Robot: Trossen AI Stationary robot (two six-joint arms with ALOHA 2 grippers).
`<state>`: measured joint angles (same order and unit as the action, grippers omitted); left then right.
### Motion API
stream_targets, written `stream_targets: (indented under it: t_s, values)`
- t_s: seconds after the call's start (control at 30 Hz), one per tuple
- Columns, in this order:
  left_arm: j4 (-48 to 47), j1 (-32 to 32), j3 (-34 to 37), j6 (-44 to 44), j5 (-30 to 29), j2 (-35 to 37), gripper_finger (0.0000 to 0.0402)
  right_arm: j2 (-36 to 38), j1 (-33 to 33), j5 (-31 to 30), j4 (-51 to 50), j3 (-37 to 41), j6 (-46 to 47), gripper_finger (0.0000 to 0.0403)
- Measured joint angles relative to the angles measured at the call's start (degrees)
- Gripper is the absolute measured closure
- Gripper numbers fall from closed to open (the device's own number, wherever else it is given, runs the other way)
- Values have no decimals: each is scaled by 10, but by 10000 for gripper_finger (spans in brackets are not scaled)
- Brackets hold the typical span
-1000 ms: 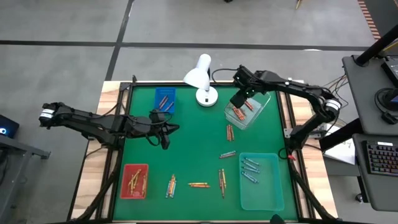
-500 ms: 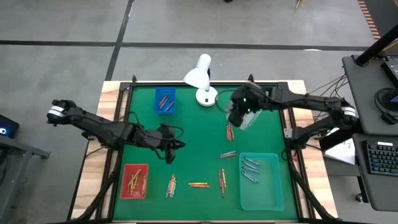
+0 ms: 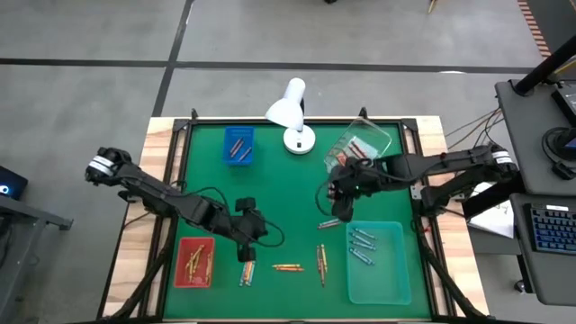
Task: Sort crayons
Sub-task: Put the blue crayon into the green bin
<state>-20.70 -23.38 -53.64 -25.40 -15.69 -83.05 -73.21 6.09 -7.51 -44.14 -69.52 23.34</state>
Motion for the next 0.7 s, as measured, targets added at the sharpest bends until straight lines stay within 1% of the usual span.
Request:
stream_targets:
  t_s: [0.2, 0.33, 0.47, 0.57, 0.7]
  values:
    - [-135, -26, -63, -195, 2, -42, 401, -4, 41, -1, 0, 0, 39, 298]
    - [-177, -52, -106, -310, 28, -78, 401, -10, 59, -4, 4, 2, 54, 298]
    - [-220, -93, -155, -396, 37, -127, 401, -19, 82, -21, 6, 5, 57, 298]
    - [-272, -122, -195, -468, 37, -164, 401, -24, 98, -21, 8, 5, 57, 298]
    - [-328, -147, -240, -523, 32, -200, 401, -36, 117, -22, 13, 5, 56, 298]
